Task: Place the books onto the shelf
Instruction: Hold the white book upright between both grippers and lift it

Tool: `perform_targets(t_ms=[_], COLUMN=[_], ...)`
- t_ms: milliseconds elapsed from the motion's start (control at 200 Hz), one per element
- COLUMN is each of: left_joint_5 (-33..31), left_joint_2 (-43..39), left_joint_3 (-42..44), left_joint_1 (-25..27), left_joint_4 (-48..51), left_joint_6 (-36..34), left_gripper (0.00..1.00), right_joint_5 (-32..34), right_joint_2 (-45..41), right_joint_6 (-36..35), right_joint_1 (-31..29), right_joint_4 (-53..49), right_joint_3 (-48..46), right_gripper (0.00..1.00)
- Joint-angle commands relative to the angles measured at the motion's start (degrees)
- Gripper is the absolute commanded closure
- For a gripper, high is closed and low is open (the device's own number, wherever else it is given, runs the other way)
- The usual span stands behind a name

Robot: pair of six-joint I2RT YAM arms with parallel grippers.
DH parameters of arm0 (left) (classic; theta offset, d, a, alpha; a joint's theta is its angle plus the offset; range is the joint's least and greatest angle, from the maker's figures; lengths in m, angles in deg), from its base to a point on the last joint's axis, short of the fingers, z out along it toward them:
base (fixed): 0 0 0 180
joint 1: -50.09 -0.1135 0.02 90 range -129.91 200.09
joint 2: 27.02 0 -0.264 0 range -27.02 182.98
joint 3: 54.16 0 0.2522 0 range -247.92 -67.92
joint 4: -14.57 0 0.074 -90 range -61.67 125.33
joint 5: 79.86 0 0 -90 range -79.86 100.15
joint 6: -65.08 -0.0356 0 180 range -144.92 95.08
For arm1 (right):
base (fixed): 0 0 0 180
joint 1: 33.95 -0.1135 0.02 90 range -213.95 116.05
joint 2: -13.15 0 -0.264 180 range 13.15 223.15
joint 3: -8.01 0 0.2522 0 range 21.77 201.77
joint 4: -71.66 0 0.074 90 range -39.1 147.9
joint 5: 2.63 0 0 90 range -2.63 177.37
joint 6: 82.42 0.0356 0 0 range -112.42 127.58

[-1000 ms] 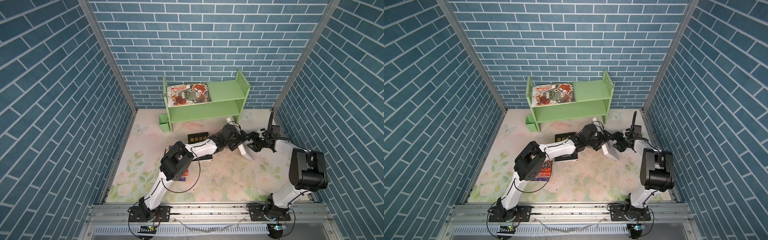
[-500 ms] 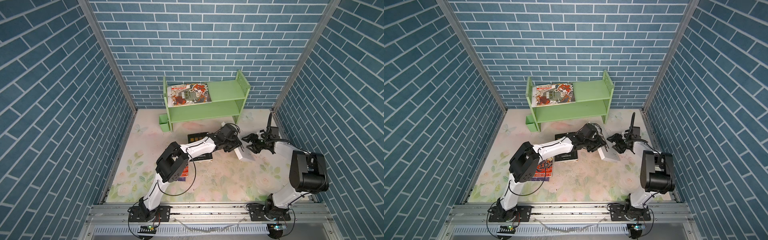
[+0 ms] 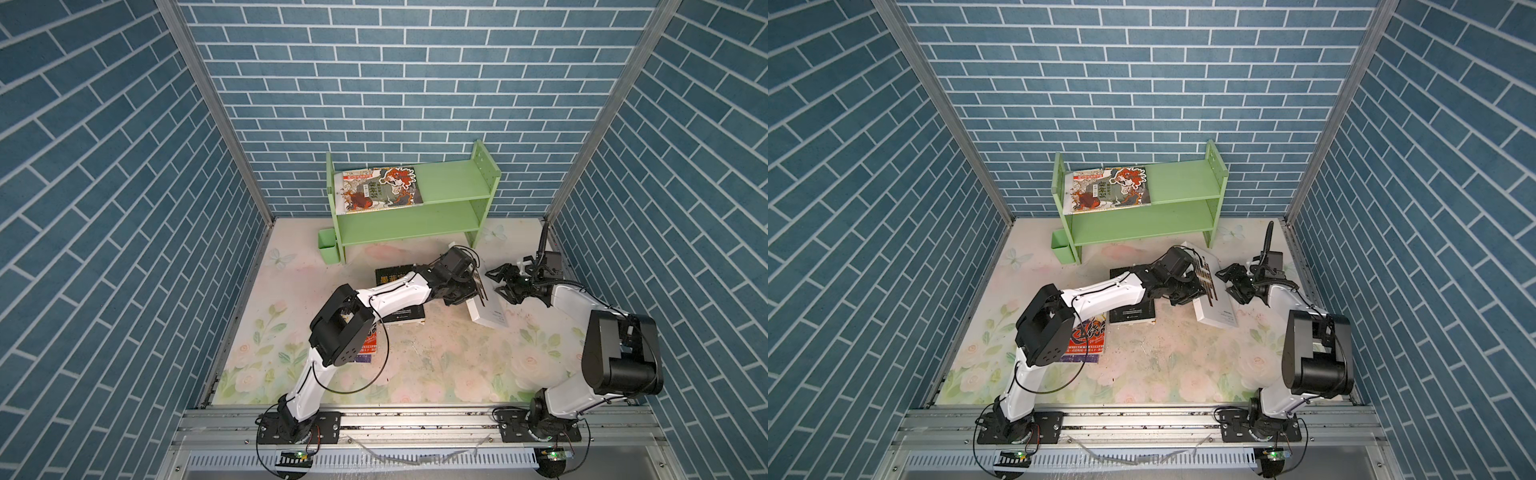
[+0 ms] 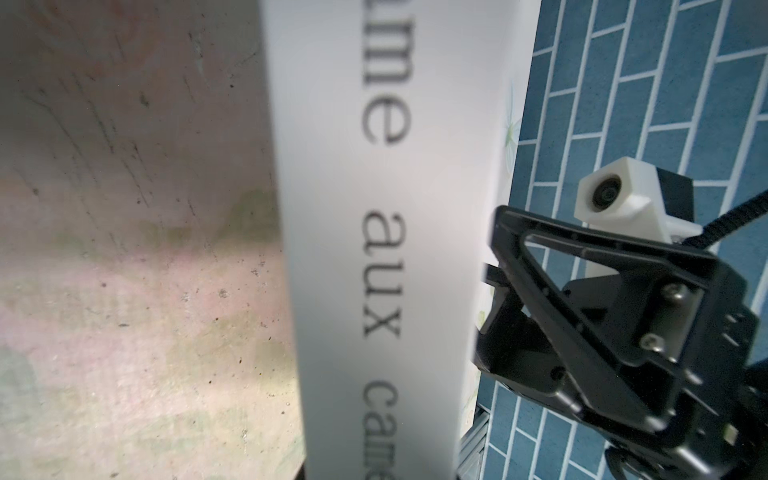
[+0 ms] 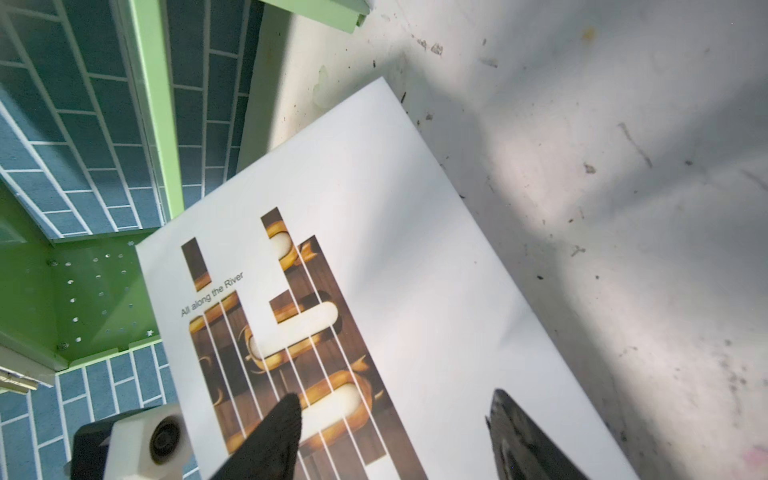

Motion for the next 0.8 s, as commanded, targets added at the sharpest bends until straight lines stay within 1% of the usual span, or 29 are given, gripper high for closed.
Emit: perform_targets(t_ms=[0,90,310,505,635,795], left_joint_5=[-0.53,-1.04,-5.02,-7.50,-8.71,-10.29], left_joint_2=[-1.22,-2.57,-5.24,-5.54,-4.96,-5.20], left_joint_3=[2.57,4.07,4.63,3.49,0.31,-2.65], left_joint_1=[0.13,0.41,2.53,4.52,5.30,5.85], left_joint_4=[-2.52,-6.07,-6.17,-4.70,-0.68,2.66], left_joint_6=[0.18,1.20,1.05,0.75,-0.99,-3.09], left_gripper=[0.79,0.82,0.85,0.88,0.90,0.91], right_joint_5=[0.41,0.41,0.91,3.55,5.18,5.79], right_joint_2=[-3.29,-5.62,-10.61,-16.03,-19.18,-22.35], right_joint_6=[0.21,-1.22,-3.11,1.26,3.84,5.28], right_joint_1=[-0.13,-0.13,0.04,0.41,0.76,1.01], right_joint_4=[-3.22,-5.77,-12.47,-13.73,-14.54,-16.27], right_joint_3=[0.23,0.28,1.04,1.51,2.83,4.52], right_gripper=[0.28,0.28,0.28,0.28,0.28,0.28])
